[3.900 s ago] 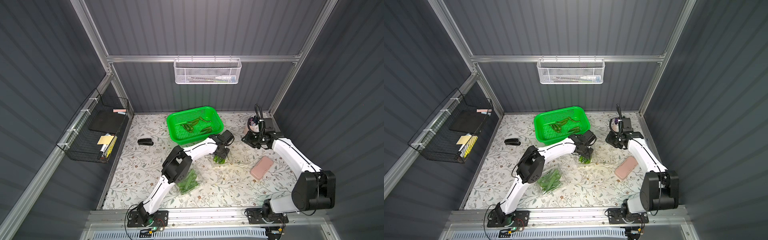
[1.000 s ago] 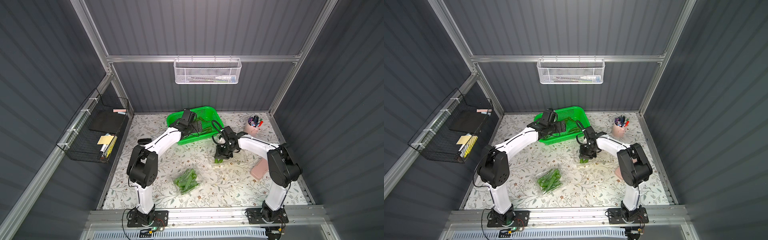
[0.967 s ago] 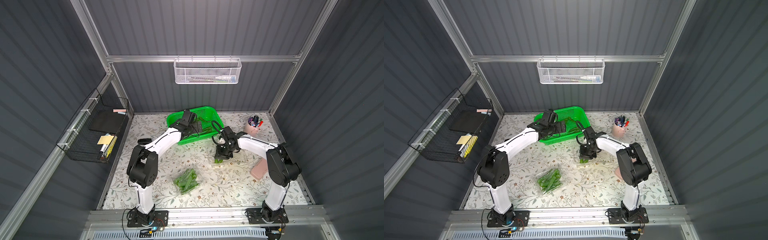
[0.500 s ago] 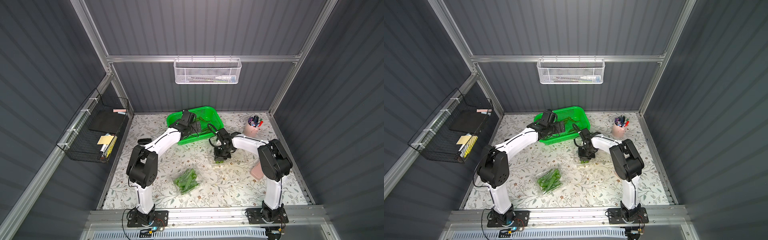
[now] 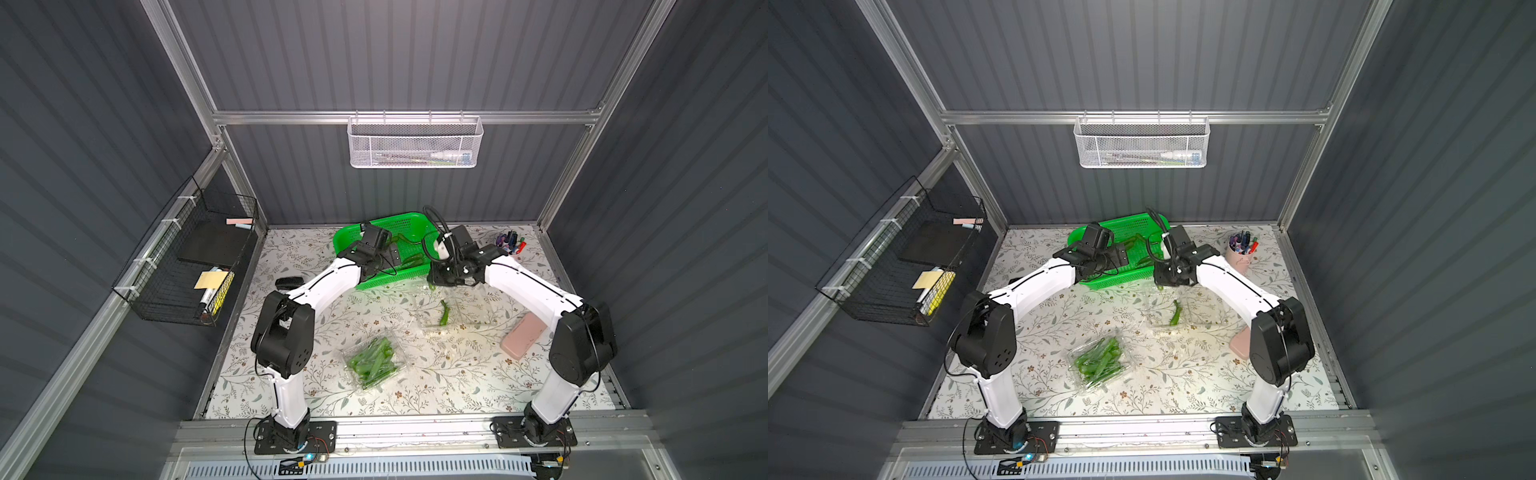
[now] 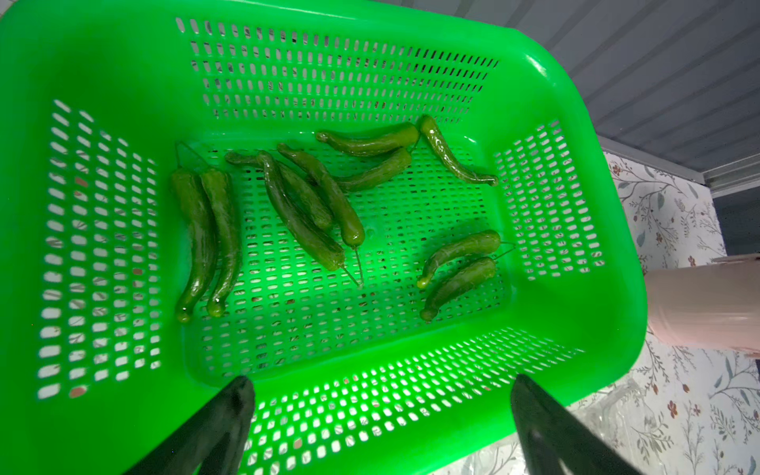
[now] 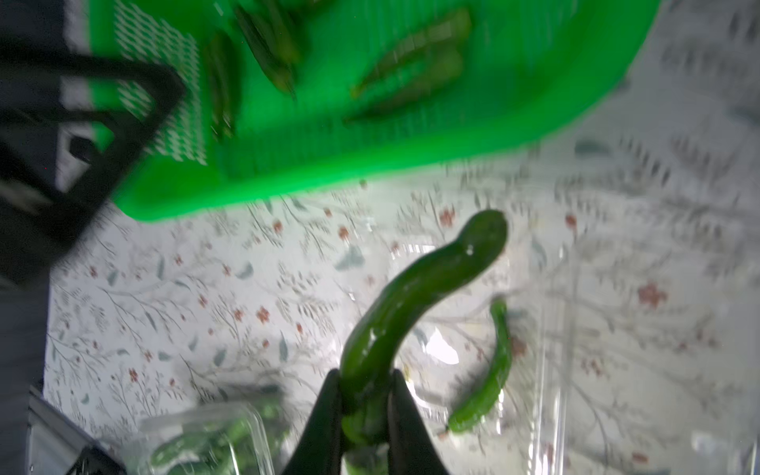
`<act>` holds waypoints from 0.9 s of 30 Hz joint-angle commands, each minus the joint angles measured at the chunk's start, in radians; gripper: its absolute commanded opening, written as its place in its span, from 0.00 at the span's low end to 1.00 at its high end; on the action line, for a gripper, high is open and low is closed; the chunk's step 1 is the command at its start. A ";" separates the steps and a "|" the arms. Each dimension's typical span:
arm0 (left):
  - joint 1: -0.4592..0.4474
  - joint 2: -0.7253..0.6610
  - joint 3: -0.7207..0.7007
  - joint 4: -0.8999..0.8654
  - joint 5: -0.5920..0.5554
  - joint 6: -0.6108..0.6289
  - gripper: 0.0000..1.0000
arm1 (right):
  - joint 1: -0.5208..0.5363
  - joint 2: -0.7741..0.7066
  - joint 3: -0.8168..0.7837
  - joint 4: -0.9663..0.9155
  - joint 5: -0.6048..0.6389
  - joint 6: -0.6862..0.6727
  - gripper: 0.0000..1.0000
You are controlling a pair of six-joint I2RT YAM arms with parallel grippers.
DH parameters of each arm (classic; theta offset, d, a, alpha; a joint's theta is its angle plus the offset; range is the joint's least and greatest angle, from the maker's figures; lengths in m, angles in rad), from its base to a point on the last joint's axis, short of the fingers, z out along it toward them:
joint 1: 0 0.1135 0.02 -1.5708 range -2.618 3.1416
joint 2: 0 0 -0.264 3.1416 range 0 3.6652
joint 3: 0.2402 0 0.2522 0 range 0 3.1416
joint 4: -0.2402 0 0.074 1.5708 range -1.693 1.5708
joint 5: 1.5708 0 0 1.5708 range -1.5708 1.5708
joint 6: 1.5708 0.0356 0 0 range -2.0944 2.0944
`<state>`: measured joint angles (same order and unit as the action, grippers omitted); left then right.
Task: Take small green peppers out of containers
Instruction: Place the green pepper in the basket, then pick up the green pepper from the packing box.
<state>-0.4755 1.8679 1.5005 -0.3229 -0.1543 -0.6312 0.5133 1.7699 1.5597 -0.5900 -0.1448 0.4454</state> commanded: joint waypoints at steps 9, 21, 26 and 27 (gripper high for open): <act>-0.005 -0.063 -0.031 -0.034 -0.069 -0.051 0.99 | -0.019 0.265 0.574 -0.234 -0.029 0.001 0.44; -0.006 -0.011 -0.017 -0.010 -0.034 -0.042 0.99 | -0.015 -0.179 -0.306 -0.110 0.018 0.051 0.41; -0.015 0.013 0.001 -0.002 -0.016 -0.042 0.99 | -0.015 -0.145 -0.388 -0.115 -0.018 0.063 0.39; -0.018 0.017 0.004 -0.004 -0.016 -0.042 0.99 | -0.015 -0.129 -0.386 -0.115 -0.022 0.064 0.39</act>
<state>-0.4797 1.8599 1.4803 -0.3283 -0.1841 -0.6666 0.4973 1.6215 1.1740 -0.7097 -0.1532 0.4938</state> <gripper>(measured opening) 0.990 0.391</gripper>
